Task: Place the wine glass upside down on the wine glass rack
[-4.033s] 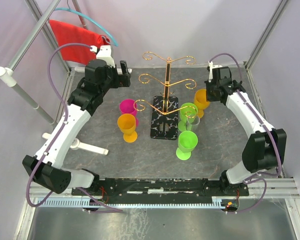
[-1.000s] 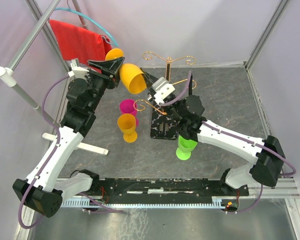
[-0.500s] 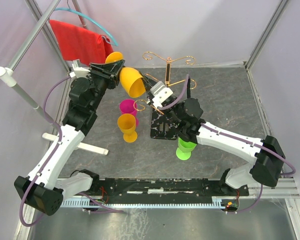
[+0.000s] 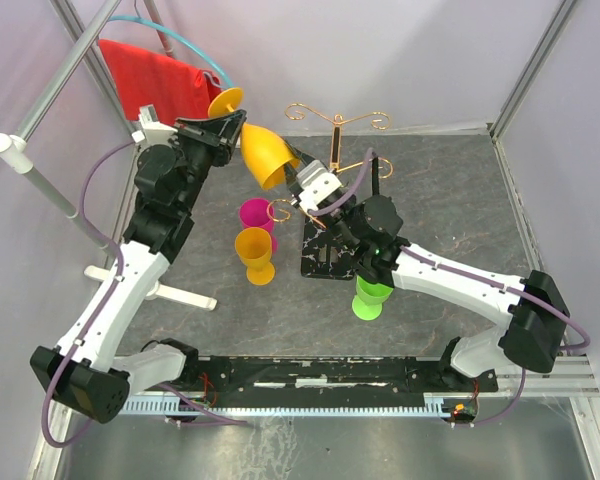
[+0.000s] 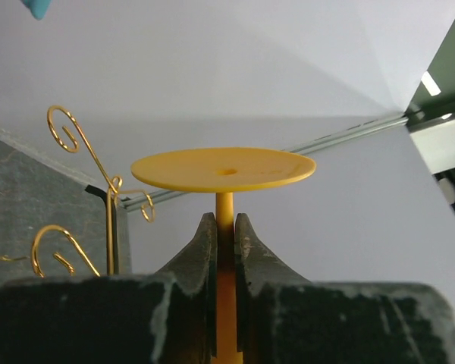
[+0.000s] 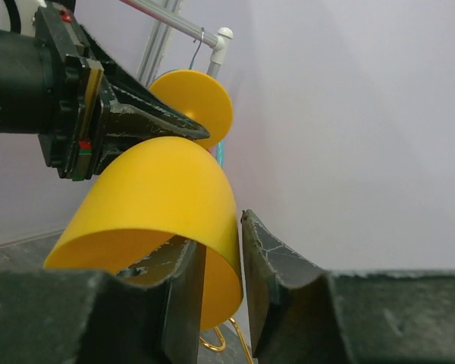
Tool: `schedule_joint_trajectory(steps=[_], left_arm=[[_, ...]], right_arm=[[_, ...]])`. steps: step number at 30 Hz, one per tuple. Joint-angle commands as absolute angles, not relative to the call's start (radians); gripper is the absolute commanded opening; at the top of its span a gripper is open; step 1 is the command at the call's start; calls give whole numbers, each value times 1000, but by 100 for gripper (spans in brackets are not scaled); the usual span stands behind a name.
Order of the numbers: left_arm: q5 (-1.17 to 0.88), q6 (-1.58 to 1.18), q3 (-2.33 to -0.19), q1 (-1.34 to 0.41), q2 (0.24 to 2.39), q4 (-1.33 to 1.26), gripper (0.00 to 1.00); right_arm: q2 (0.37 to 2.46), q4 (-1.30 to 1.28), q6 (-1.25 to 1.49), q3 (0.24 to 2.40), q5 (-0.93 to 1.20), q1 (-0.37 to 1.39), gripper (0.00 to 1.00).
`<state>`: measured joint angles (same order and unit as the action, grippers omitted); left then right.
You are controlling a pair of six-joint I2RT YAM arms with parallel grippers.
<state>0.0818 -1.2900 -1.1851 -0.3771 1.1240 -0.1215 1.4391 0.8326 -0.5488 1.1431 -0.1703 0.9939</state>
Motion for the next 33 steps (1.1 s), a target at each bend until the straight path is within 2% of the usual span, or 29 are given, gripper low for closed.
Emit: schedule_joint_trajectory(steps=[1,10,14,20,24,33], left_arm=[[49,-1051,-1296,-384,1162,-106,3],[34,-720,-1476,-275,1282,-72,3],[10,-556,-1490,-251,1334,-134,3],[-105,-322,-1392,-250,1398,-355,3],[-191,-214,-1260,-251,1408,-552,3],[-192,-70,-1097,-250,1489,-833,3]], right_arm=[[1411,810,-565,1182,-216,1004,38],[1294,647,-601,1139,-378,1003,75],[1190,494,-588,1142,-464,1004,85],[1018,247,-531,1109,-516,1004,89],[918,200,-536,1047,-539,1004,90],[762,74,-516,967,-554,1004,91]])
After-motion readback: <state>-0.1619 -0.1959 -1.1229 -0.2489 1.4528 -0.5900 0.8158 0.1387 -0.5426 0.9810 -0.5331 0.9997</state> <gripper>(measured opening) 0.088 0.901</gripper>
